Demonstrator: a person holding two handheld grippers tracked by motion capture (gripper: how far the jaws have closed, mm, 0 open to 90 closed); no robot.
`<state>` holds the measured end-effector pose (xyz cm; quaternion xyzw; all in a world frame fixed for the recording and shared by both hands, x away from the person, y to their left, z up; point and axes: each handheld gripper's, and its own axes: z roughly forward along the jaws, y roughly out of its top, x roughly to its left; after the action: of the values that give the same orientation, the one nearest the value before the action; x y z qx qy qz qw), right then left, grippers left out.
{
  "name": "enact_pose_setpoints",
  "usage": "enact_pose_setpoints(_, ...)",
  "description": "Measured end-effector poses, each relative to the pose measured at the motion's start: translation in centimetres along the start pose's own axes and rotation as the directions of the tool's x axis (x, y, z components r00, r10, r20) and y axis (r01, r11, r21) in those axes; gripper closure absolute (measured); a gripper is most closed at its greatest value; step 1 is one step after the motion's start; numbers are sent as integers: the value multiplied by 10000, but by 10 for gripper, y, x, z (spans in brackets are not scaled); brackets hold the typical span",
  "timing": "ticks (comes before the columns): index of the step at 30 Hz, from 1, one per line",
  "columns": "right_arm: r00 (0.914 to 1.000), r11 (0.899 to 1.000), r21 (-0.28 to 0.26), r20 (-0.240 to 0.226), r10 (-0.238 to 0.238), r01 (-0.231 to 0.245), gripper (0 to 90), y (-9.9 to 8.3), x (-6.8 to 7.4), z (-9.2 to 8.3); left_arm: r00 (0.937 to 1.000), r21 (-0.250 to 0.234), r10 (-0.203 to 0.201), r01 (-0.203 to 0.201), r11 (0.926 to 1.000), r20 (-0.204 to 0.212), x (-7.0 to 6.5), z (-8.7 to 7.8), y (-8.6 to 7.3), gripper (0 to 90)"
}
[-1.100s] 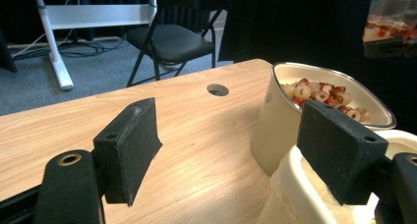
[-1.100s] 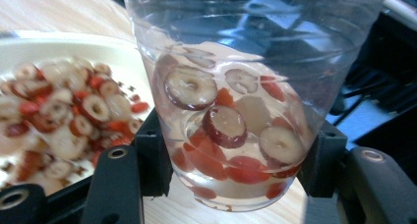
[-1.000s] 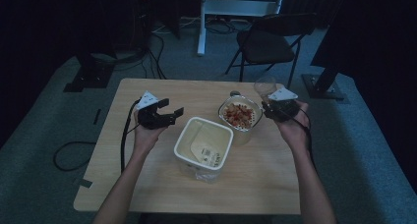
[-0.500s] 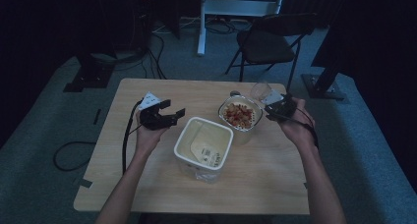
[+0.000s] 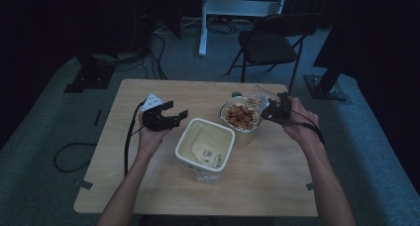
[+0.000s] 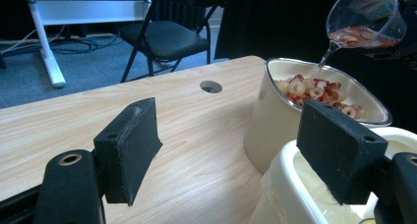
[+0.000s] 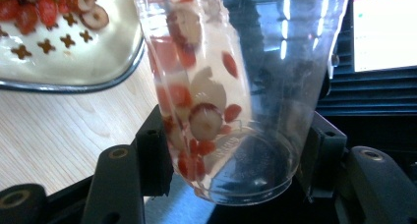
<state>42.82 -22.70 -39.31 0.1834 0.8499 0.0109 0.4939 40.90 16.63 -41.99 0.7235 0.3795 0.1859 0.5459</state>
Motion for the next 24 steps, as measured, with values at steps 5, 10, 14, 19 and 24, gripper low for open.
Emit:
enact_pose_setpoints(5, 9979, 9980, 247, 275, -588, 581, 424, 2, 1, -1, 10000, 27, -4, 4, 10000, 38, 0, 1, -1, 245)
enact_pose_setpoints(10, 9940, 9947, 382, 510, -971, 952, 424, 2, 1, -3, 10000, 24, -31, 31, 10000, 39, 0, 3, -1, 245)
enact_pose_setpoints(14, 9869, 9892, 488, 778, -1417, 1382, 424, 4, 2, -6, 10000, 31, -42, 42, 10000, 56, 0, 3, -2, 245)
enact_pose_setpoints(19, 9797, 9840, 503, 974, -1751, 1709, 424, 7, 2, -11, 10000, 34, -52, 52, 10000, 66, 0, 4, -3, 246)
enact_pose_setpoints(24, 9637, 9716, 530, 1253, -2355, 2306, 424, 13, 5, -17, 10000, 72, -59, 59, 10000, 64, -1, 6, -4, 246)
